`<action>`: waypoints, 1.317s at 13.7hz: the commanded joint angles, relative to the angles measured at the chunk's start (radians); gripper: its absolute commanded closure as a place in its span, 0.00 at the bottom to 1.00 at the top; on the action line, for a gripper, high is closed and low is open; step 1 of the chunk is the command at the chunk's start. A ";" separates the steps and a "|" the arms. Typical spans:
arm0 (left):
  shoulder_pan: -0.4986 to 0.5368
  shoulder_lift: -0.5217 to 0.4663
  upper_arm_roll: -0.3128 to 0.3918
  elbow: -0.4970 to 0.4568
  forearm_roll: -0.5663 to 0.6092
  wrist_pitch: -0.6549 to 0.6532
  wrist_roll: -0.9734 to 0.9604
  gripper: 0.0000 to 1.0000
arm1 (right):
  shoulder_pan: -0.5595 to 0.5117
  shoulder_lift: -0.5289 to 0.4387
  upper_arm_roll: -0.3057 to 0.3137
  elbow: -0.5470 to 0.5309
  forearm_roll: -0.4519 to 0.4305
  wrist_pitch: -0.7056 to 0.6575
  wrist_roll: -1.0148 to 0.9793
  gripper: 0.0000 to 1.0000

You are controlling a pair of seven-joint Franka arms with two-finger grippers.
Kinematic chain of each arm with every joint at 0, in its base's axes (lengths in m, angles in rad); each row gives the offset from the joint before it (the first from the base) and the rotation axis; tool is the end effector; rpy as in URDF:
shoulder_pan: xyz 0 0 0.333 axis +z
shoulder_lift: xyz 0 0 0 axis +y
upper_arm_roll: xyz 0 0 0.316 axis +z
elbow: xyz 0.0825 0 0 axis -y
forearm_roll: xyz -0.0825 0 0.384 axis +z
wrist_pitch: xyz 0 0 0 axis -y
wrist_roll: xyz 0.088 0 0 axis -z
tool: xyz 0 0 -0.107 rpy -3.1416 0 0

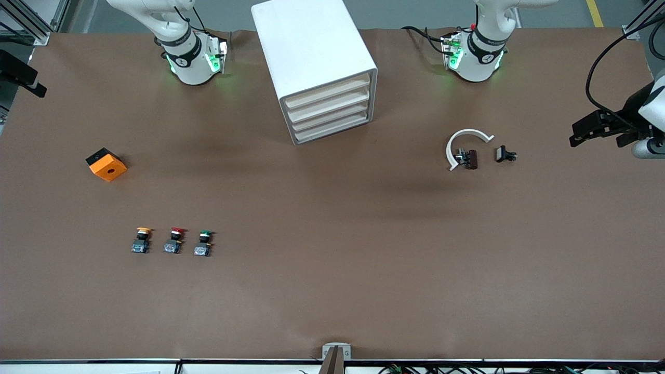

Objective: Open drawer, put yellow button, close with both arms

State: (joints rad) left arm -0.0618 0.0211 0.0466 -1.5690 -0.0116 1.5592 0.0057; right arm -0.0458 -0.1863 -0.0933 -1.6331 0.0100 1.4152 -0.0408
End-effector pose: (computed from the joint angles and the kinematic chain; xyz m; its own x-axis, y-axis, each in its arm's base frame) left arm 0.5592 -0.0100 0.6126 0.9993 -0.0210 -0.0308 -0.0207 -0.9997 0.0108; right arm 0.4731 -0.0703 0.6780 0.9950 -0.0944 -0.0312 -0.0953 -0.9950 -0.0285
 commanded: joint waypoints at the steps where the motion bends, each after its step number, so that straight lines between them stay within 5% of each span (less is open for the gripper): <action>1: -0.001 0.005 -0.004 0.018 0.007 -0.022 0.014 0.00 | 0.001 -0.025 -0.002 -0.025 -0.001 0.013 0.016 0.00; 9: 0.005 0.058 -0.001 0.017 0.005 -0.014 -0.052 0.00 | 0.001 -0.024 -0.002 -0.024 -0.001 0.015 0.016 0.00; 18: -0.056 0.311 -0.042 0.015 -0.062 0.131 -0.097 0.00 | -0.006 -0.019 -0.005 -0.008 -0.002 0.025 0.016 0.00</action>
State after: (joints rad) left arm -0.0937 0.2814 0.0099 -1.5745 -0.0441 1.6622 -0.0514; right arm -0.0467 -0.1864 -0.1014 -1.6340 0.0099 1.4355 -0.0405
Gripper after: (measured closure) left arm 0.000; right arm 0.000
